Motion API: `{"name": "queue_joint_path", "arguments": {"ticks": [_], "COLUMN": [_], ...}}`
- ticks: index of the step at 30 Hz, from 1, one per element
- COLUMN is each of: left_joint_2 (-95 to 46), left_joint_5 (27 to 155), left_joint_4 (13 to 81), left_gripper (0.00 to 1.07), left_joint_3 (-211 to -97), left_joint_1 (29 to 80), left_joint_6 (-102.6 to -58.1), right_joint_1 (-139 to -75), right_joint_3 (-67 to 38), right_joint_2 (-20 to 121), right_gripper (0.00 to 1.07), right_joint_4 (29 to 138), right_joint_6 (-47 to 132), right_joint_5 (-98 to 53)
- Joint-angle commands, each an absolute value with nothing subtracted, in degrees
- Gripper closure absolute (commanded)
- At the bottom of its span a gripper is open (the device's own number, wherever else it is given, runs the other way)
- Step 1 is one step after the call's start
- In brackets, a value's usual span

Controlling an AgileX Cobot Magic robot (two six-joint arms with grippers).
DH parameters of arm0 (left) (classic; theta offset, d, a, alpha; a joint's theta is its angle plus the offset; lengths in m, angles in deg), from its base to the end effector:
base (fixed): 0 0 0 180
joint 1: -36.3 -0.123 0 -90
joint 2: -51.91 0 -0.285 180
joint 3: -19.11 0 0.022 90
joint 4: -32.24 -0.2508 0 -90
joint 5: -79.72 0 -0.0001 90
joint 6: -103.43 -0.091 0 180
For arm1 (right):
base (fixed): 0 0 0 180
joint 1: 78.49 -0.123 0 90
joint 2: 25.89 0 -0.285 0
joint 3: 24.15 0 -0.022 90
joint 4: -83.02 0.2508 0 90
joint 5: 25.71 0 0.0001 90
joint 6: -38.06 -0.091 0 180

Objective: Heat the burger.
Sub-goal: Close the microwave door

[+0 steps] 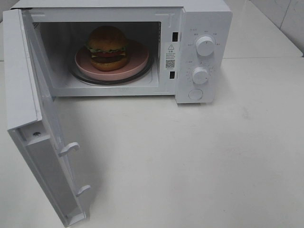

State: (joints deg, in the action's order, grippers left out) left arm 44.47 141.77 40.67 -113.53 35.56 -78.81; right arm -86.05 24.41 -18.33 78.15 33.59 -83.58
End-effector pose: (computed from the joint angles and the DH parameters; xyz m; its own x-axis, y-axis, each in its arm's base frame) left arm -0.0095 -0.0119 0.2820 -0.4505 -0.0358 -0.8921 0.0894 0.9924 -0.0850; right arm -0.0027 -0.0070 0.2817 -0.4035 -0.0206 -0.9147 -0.0529 0.9986 0.0008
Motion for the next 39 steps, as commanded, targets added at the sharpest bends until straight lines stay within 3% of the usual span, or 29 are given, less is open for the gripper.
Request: {"name": "queue_joint_path", "arguments": {"ticks": [1,8,13,14,16,17,18,19,20,21,22,25,29,39], "left_joint_2": [45.3,41.8,34.1,34.1,29.9,29.9,27.0,25.4,25.4,22.4,21.3,19.0,13.6,4.4], "left_joint_5": [139.2,136.4,132.4,132.4,129.9,129.9,128.3,127.3,127.3,125.8,125.0,122.6,111.5,87.3], "left_joint_4": [40.5,40.2,39.9,39.9,39.9,39.9,39.9,40.0,40.0,40.1,40.1,40.1,40.8,41.9], "left_gripper": [0.10,0.23,0.44,0.44,0.60,0.60,0.74,0.80,0.80,0.96,1.02,1.07,1.07,1.07], "left_joint_3": [-114.3,-114.8,-114.9,-114.9,-114.8,-114.8,-114.6,-114.5,-114.5,-114.5,-114.4,-114.4,-113.3,-105.3], "left_joint_1": [35.8,35.8,35.8,35.8,35.8,35.8,35.8,35.8,35.8,35.8,35.8,35.8,35.8,35.8], "left_joint_6": [-76.2,-76.6,-76.6,-76.6,-76.6,-76.6,-76.6,-76.6,-76.6,-76.6,-77.0,-78.5,-84.4,-85.9], "right_joint_1": [-85.8,-85.8,-85.8,-85.8,-85.8,-85.8,-85.8,-85.8,-85.8,-85.8,-85.8,-85.8,-85.8,-85.8], "right_joint_3": [24.5,24.5,24.5,24.5,24.5,24.5,24.5,24.5,24.5,24.5,24.5,24.5,24.5,24.5], "right_joint_2": [-19.8,-19.8,-19.8,-19.8,-19.8,-19.8,-19.8,-19.8,-19.8,-19.8,-19.8,-19.8,-19.8,-19.8], "right_gripper": [0.31,0.31,0.31,0.31,0.31,0.31,0.31,0.31,0.31,0.31,0.31,0.31,0.31,0.31], "right_joint_4": [78.2,78.2,78.2,78.2,78.2,78.2,78.2,78.2,78.2,78.2,78.2,78.2,78.2,78.2], "right_joint_6": [34.3,34.3,34.3,34.3,34.3,34.3,34.3,34.3,34.3,34.3,34.3,34.3,34.3,34.3], "right_joint_5": [-82.7,-82.7,-82.7,-82.7,-82.7,-82.7,-82.7,-82.7,-82.7,-82.7,-82.7,-82.7,-82.7,-82.7]}}
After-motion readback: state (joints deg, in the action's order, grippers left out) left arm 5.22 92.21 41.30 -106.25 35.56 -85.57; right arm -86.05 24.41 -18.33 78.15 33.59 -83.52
